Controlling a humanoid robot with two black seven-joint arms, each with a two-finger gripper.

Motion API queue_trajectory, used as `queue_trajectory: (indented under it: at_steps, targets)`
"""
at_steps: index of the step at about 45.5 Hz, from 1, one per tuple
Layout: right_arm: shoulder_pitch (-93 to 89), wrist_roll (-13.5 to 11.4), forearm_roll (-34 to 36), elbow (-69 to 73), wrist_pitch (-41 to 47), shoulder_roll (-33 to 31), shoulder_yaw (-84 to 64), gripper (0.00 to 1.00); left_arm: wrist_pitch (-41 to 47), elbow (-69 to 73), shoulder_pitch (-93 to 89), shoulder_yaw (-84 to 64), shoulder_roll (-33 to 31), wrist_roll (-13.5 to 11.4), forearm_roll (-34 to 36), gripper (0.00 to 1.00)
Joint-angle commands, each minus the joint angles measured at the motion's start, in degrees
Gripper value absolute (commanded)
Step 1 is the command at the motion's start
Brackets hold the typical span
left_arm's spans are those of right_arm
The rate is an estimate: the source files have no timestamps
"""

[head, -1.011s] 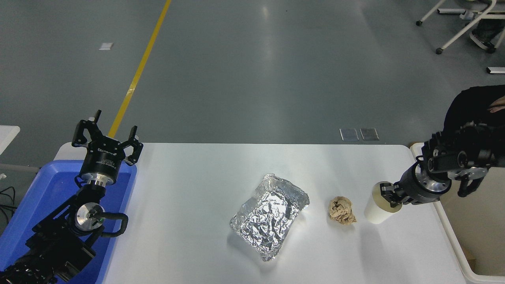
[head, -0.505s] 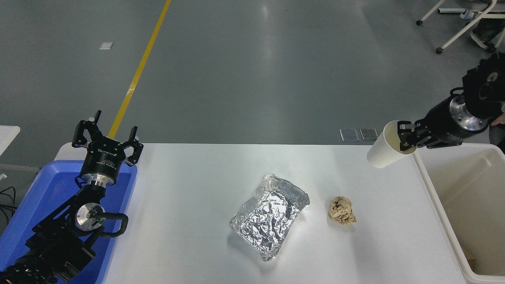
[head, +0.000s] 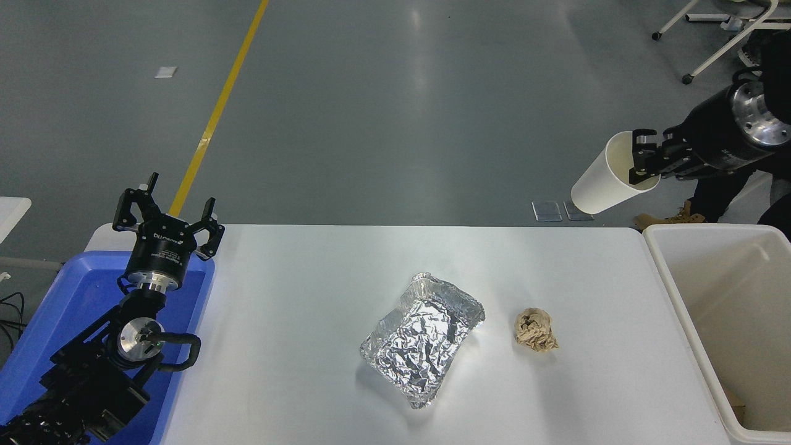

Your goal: Pick up paper cup place in dustbin

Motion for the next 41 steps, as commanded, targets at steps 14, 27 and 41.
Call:
queue_trajectory:
  at_steps: [14,27,41]
  targets:
    - [-26.07,-0.89,16.8,-31.49,-12.83,-3.19,0.17,0.0,0.0,0.0,0.02,-0.02,0.0,0.0,0.0,0.98]
    - [-42.34,-5.28,33.86,-41.43,-26.18,-3.37,0.26,0.0,0.0,0.0,-0.06,0.07,0.0,0.0,0.0,0.98]
    - [-56.74,-5.81,41.34,-47.23,-35.06,-5.48,7.54,0.0,0.0,0.0,-0.06,0.07,0.0,0.0,0.0,0.98]
